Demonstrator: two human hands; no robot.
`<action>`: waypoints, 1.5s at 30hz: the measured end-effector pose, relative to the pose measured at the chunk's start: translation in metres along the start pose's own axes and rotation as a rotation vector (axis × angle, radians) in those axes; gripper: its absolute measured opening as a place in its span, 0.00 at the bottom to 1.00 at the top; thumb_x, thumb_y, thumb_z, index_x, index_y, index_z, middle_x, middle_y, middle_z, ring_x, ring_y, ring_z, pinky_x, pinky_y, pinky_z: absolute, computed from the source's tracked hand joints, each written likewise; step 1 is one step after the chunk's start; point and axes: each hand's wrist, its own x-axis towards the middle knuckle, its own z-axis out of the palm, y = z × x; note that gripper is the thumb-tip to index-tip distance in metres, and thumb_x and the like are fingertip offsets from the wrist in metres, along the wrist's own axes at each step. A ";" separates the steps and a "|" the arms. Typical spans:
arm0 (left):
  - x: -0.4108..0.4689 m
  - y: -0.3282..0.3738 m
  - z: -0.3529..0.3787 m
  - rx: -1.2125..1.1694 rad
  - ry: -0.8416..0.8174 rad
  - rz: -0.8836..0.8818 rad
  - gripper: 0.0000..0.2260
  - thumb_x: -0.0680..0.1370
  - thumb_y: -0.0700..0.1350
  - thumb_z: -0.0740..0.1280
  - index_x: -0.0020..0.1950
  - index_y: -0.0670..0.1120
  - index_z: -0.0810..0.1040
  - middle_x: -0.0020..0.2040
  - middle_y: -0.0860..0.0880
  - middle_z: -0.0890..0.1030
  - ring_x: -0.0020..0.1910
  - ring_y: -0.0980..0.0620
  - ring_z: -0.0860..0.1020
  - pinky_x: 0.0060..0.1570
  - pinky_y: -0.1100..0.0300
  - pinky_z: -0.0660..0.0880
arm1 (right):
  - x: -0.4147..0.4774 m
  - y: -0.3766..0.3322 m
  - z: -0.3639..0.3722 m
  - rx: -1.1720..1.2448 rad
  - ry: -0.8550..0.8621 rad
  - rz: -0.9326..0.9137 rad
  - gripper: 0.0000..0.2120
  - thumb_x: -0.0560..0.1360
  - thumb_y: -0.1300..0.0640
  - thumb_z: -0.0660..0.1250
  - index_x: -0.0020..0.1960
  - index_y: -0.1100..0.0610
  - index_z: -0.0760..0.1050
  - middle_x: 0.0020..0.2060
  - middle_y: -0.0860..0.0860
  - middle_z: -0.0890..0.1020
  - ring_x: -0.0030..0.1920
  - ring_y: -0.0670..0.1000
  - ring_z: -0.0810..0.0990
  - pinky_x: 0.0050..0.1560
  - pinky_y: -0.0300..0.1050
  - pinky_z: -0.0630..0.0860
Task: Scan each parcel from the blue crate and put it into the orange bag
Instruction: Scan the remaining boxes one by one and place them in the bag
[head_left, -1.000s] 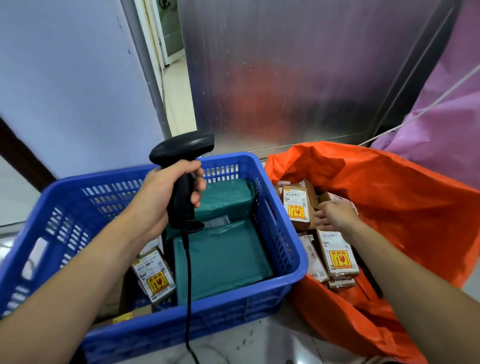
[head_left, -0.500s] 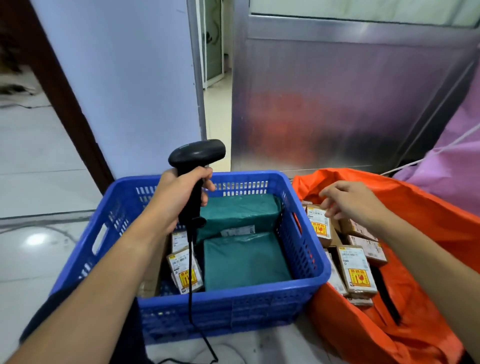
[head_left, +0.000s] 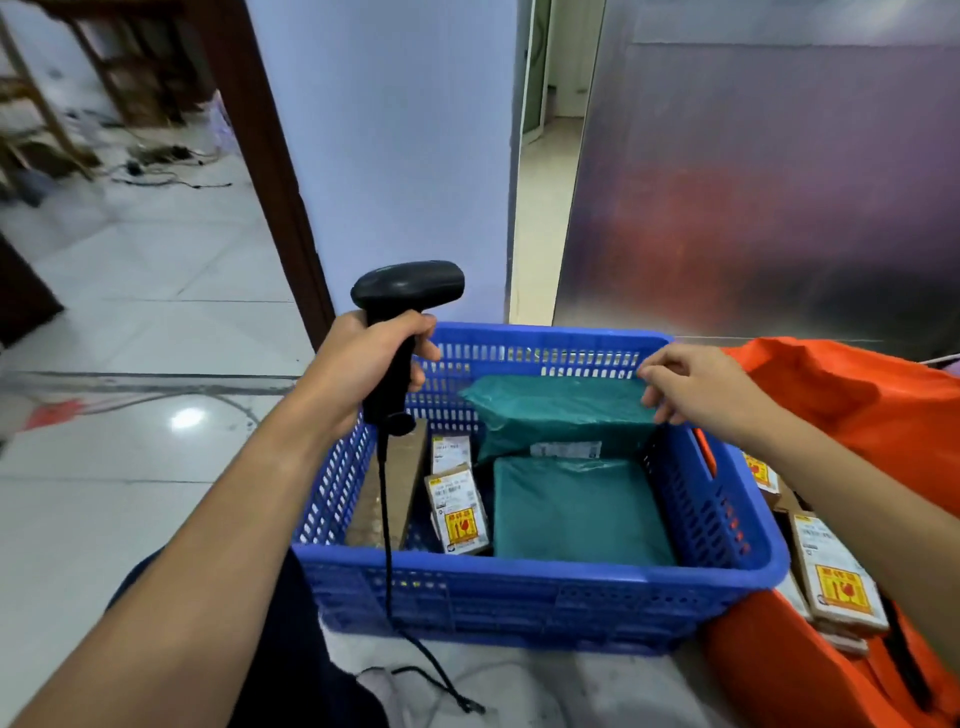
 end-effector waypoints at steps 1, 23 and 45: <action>0.000 -0.002 -0.008 0.014 0.013 -0.023 0.06 0.80 0.44 0.70 0.45 0.43 0.81 0.39 0.43 0.84 0.29 0.48 0.77 0.35 0.55 0.77 | 0.006 -0.003 0.010 0.006 -0.018 -0.008 0.06 0.83 0.59 0.64 0.50 0.58 0.79 0.37 0.54 0.86 0.32 0.52 0.84 0.32 0.41 0.78; 0.050 -0.005 -0.074 0.084 0.028 -0.192 0.08 0.79 0.47 0.72 0.43 0.45 0.80 0.38 0.45 0.85 0.25 0.53 0.74 0.30 0.60 0.75 | 0.053 -0.016 0.158 -0.455 -0.459 -0.097 0.11 0.78 0.46 0.71 0.55 0.51 0.80 0.49 0.46 0.84 0.51 0.52 0.82 0.55 0.45 0.76; 0.068 -0.003 -0.059 0.162 0.012 -0.228 0.08 0.79 0.48 0.72 0.47 0.44 0.82 0.38 0.46 0.86 0.27 0.53 0.75 0.33 0.59 0.77 | 0.103 0.037 0.332 -0.818 -0.763 -0.098 0.62 0.70 0.42 0.79 0.84 0.53 0.37 0.84 0.58 0.46 0.76 0.64 0.68 0.72 0.58 0.72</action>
